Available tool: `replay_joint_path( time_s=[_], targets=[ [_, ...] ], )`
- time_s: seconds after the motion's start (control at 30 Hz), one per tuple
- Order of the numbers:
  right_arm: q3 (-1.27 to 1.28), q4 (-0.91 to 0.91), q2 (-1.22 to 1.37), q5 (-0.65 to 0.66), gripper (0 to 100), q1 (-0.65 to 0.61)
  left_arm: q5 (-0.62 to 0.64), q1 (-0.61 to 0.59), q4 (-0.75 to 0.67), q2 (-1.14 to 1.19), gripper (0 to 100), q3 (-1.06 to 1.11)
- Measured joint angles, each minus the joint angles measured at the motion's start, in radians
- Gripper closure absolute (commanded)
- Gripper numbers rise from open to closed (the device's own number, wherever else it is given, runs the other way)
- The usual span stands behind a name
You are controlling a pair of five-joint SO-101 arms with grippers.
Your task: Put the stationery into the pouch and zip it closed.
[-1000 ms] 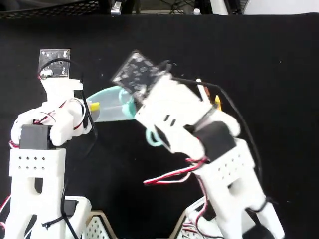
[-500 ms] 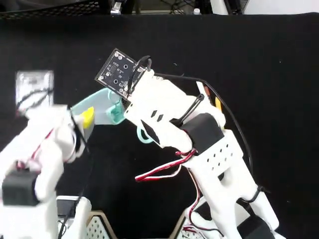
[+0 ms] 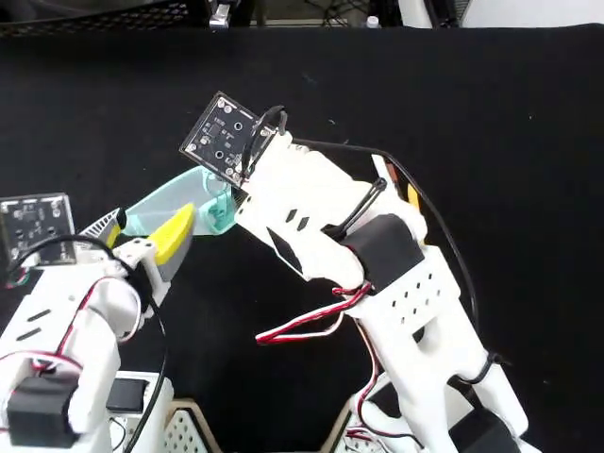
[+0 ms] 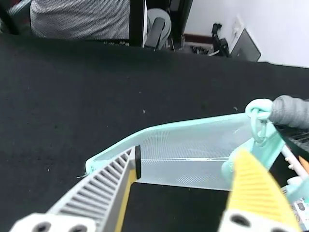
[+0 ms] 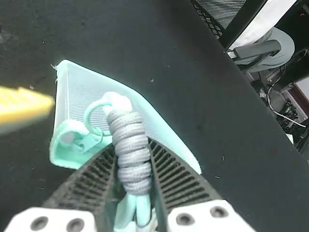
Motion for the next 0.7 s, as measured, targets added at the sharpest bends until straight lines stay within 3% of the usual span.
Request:
replay_joint_path(
  time_s=[0.17,0.37,0.47,0.7],
  targets=[
    [0.000,0.000,0.000,0.000,98.6,0.000,-0.017,0.000,0.025,0.109,74,-0.041],
    [0.000,0.000,0.000,0.000,98.6,0.000,-0.031,0.014,0.169,0.235,71,-0.209],
    [0.000,-0.005,0.000,0.000,98.6,0.000,0.029,0.052,0.222,0.247,67,-0.259],
    [0.031,-0.077,0.002,0.000,98.6,0.000,0.081,0.186,0.233,0.224,66,-0.256]
  ],
)
